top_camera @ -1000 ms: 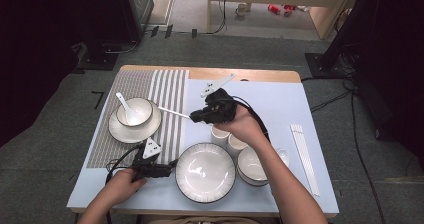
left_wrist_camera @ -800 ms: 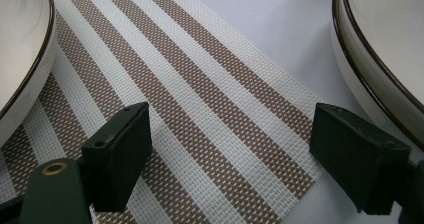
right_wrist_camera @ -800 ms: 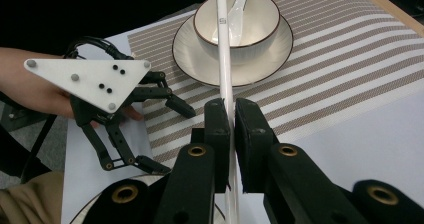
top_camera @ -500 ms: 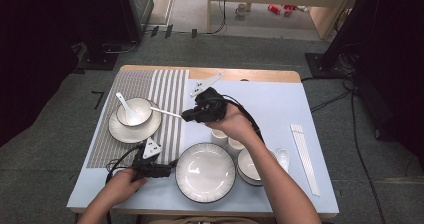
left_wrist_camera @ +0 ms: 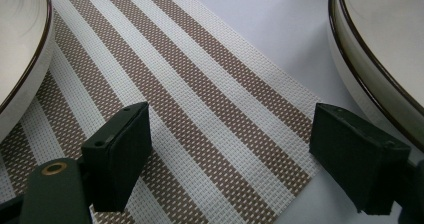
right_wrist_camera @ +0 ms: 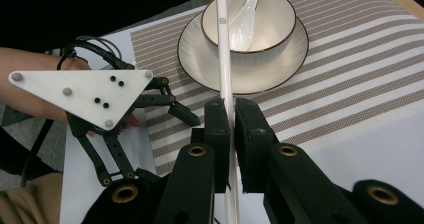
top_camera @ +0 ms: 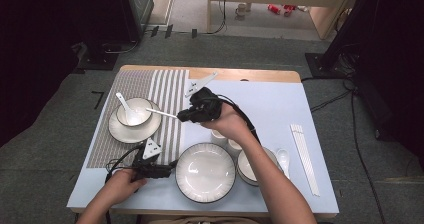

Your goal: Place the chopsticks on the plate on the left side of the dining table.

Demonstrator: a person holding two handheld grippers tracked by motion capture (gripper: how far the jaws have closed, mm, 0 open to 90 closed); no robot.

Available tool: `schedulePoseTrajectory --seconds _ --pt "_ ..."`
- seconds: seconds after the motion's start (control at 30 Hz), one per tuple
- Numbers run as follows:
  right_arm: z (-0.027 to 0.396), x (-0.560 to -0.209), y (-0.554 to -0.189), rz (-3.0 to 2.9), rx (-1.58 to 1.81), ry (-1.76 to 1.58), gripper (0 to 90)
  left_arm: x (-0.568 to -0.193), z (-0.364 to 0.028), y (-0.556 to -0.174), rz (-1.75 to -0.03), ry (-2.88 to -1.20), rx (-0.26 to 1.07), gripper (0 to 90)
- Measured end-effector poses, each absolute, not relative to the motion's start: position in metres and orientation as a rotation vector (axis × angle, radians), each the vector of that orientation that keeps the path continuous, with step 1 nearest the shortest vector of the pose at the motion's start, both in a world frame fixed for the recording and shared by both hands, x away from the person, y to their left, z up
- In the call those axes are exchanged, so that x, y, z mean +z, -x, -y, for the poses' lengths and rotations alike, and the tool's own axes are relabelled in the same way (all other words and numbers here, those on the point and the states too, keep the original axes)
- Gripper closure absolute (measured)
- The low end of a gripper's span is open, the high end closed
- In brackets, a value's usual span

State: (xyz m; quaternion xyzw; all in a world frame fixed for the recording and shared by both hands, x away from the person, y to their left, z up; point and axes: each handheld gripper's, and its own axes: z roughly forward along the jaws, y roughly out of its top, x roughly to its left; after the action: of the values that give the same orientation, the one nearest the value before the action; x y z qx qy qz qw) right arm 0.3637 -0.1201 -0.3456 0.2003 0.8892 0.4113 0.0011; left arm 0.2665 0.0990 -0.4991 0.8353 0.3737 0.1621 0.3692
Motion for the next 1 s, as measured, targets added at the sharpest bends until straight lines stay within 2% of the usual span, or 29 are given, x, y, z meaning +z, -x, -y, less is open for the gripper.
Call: schedulePoseTrajectory --seconds 1.0 --pt "0.083 -0.346 -0.365 -2.820 1.291 -0.573 85.2 -0.499 -0.100 -0.263 -0.950 -2.153 0.412 17.2"
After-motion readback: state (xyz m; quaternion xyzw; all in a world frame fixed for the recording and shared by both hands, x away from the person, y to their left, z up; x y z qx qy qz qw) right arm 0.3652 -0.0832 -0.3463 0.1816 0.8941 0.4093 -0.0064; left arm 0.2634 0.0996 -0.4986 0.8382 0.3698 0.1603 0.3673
